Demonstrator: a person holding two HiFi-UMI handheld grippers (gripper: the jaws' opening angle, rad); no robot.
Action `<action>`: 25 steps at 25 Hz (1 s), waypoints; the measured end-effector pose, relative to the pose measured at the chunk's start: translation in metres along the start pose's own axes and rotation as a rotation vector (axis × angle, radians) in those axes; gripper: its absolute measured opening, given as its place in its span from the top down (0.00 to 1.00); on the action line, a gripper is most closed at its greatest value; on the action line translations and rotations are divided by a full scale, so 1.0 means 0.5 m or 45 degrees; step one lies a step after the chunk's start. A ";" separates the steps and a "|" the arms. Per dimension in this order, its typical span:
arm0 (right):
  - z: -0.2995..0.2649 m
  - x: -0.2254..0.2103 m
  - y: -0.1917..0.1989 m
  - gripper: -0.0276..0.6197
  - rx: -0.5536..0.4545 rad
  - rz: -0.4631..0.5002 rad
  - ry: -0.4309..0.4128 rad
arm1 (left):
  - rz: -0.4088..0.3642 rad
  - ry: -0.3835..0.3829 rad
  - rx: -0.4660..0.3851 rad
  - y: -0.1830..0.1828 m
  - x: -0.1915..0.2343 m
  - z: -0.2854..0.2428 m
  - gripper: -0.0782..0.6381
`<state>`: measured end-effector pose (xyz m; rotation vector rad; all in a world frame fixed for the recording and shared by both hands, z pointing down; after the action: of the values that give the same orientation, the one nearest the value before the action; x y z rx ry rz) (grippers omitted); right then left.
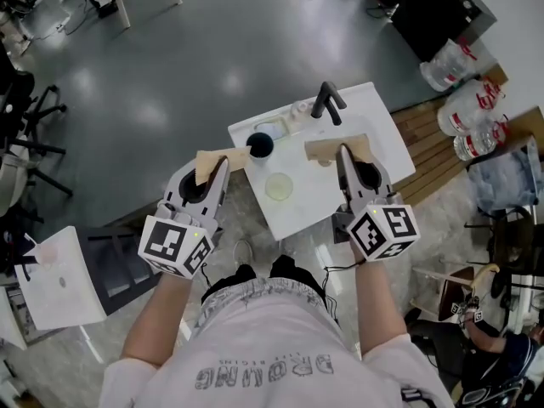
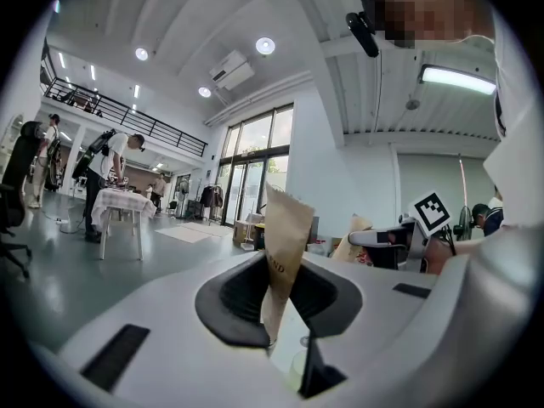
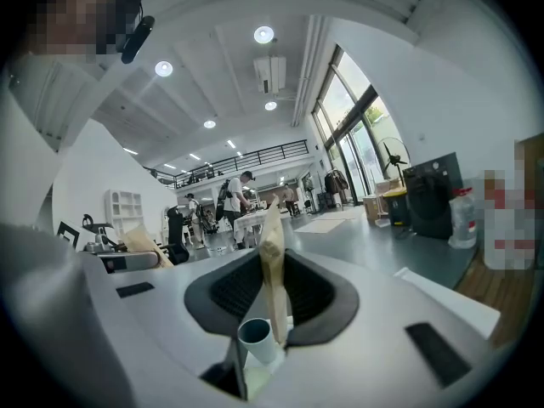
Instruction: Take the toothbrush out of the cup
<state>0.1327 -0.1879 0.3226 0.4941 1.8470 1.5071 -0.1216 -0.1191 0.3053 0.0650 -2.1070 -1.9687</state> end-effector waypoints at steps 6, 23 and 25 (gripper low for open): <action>-0.003 0.019 -0.012 0.83 -0.012 0.008 -0.010 | -0.005 0.009 -0.008 -0.009 0.020 0.002 0.80; -0.010 0.053 -0.029 0.83 -0.023 0.013 -0.070 | -0.007 0.002 0.015 -0.005 0.063 0.002 0.80; -0.014 0.055 -0.028 0.83 -0.020 0.008 -0.081 | -0.007 0.000 0.019 -0.004 0.065 0.001 0.80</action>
<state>0.1107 -0.1780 0.3022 0.5348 1.7850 1.4923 -0.1535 -0.1257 0.3081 0.0733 -2.1241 -1.9560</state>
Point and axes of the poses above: the fingertips, and each gripper's own axes: z backward along the fingers, x to its left, y out of its underside, the point moved 4 cm from there along z, backward along the fingers, and after that the axes turned 10 degrees about -y, right-handed, at the moved point
